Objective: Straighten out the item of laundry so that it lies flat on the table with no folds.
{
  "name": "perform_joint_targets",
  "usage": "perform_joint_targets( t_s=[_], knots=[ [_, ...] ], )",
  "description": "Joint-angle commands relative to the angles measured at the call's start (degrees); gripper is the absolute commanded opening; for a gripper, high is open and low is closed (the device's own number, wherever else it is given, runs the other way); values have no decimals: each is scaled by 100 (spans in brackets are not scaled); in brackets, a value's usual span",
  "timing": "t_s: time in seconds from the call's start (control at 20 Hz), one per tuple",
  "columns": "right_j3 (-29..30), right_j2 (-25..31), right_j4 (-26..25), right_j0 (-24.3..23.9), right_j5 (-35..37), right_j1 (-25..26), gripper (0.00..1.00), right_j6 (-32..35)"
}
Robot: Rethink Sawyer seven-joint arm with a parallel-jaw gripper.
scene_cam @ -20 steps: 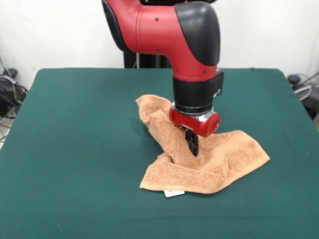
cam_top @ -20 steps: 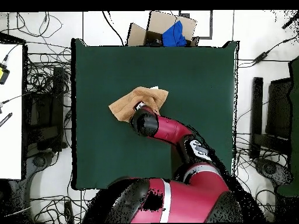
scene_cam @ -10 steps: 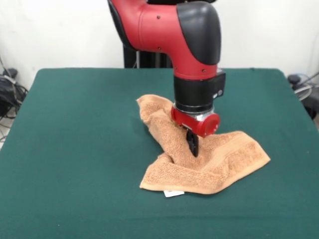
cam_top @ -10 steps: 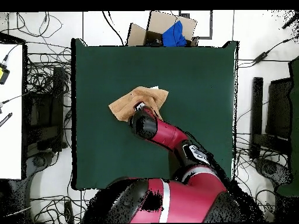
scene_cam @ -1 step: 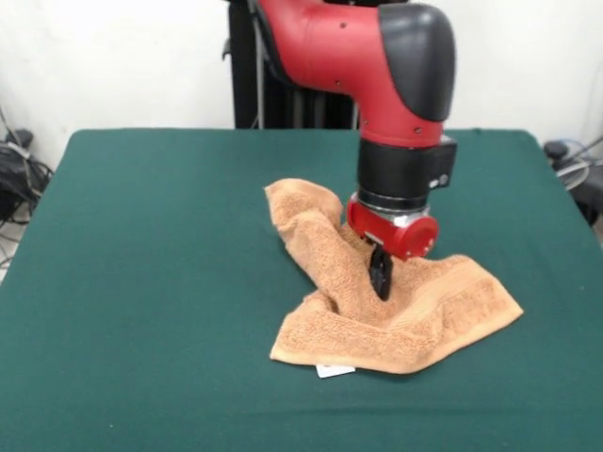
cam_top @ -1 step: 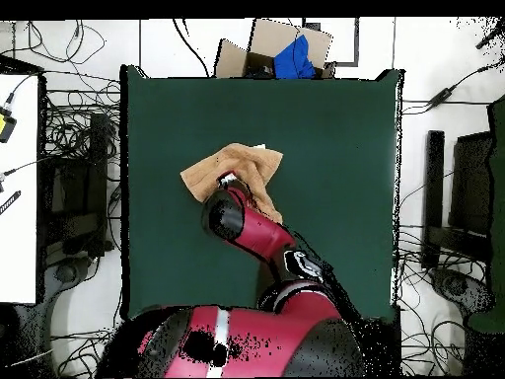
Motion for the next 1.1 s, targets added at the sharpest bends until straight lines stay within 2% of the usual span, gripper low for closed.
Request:
perform_joint_targets(
  t_s=[0.05,0.4,0.7,1.1],
  knots=[
    [702,487,736,742,66,619,0,1881],
    [1111,703,970,635,245,258,0,1741],
    [1329,560,1226,714,670,-158,0,1566],
    [1456,187,1530,923,1613,-778,0,1390]
  ],
)
